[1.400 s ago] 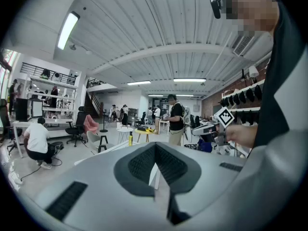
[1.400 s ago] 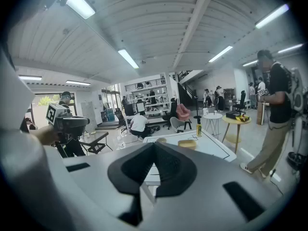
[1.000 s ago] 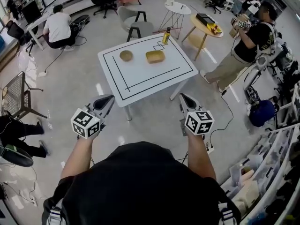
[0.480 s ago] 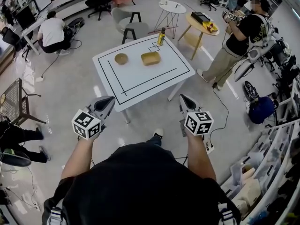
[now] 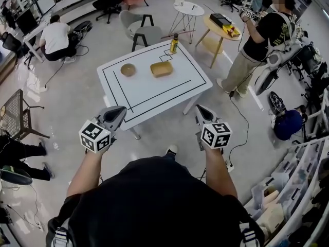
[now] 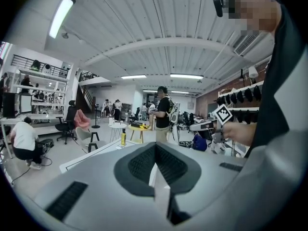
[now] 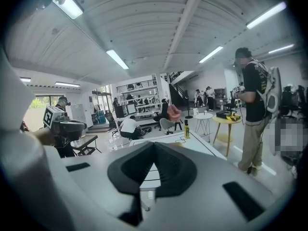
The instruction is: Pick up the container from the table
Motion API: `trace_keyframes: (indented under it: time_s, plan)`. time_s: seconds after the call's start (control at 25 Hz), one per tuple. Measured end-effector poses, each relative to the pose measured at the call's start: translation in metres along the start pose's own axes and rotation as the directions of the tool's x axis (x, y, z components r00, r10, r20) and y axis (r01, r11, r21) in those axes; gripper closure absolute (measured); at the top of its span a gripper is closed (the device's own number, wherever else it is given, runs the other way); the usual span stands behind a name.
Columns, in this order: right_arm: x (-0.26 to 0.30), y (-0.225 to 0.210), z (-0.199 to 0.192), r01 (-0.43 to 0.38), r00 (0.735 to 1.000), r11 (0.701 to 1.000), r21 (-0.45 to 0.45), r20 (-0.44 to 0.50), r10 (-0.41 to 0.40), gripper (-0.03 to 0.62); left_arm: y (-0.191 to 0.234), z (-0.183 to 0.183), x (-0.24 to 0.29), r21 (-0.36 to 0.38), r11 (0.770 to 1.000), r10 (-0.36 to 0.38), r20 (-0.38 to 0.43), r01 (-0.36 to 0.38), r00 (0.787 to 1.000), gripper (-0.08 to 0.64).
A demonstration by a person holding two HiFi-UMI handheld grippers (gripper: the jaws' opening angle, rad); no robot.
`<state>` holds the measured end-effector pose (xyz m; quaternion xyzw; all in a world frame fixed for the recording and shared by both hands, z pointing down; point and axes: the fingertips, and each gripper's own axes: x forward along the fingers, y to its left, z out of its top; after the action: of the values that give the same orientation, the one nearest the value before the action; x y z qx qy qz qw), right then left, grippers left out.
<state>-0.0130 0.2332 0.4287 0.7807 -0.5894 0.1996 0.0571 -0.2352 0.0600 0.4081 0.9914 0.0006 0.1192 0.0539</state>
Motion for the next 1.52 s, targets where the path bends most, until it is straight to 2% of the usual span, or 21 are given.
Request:
trace_keyframes:
  time_s: [0.68, 1.2, 1.52]
  plan:
    - [0.069, -0.069, 0.018, -0.077, 0.996, 0.997, -0.007, -0.051, 0.076, 0.586, 0.027, 0.009, 0.091, -0.039, 0.998, 0.041, -0.041, -0.043, 0.998, 0.554]
    - [0.096, -0.128, 0.038, -0.141, 0.988, 0.99, -0.024, -0.065, 0.139, 0.586, 0.024, 0.029, 0.149, -0.042, 0.994, 0.098, -0.05, -0.1, 0.994, 0.554]
    - [0.109, -0.156, 0.053, -0.192, 0.98, 0.98, -0.056, -0.068, 0.188, 0.586, 0.019, 0.042, 0.184, -0.057, 0.989, 0.134, -0.028, -0.135, 0.991, 0.554]
